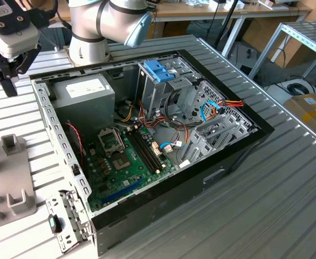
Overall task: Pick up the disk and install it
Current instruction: 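Reach for the disk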
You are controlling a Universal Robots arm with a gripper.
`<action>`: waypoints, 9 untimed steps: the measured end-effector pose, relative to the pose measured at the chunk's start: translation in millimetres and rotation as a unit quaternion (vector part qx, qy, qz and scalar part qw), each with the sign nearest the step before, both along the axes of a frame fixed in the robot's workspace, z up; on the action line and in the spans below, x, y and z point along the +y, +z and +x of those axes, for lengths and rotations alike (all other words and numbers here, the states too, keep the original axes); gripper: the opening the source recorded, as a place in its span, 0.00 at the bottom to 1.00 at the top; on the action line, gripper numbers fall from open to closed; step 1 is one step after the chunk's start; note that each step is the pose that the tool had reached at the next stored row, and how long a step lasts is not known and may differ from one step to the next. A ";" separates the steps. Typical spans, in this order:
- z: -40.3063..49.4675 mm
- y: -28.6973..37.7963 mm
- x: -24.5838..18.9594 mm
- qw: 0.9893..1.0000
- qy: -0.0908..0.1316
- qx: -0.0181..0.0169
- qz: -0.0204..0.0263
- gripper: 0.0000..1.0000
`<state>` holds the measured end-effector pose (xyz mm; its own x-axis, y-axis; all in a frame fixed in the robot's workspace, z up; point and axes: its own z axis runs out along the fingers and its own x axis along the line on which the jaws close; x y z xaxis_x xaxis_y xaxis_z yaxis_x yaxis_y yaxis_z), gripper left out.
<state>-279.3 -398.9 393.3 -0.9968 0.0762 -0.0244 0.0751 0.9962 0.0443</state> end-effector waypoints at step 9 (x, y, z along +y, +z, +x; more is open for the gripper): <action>-2.0 0.0 0.0 1.000 0.000 0.000 0.000 0.10</action>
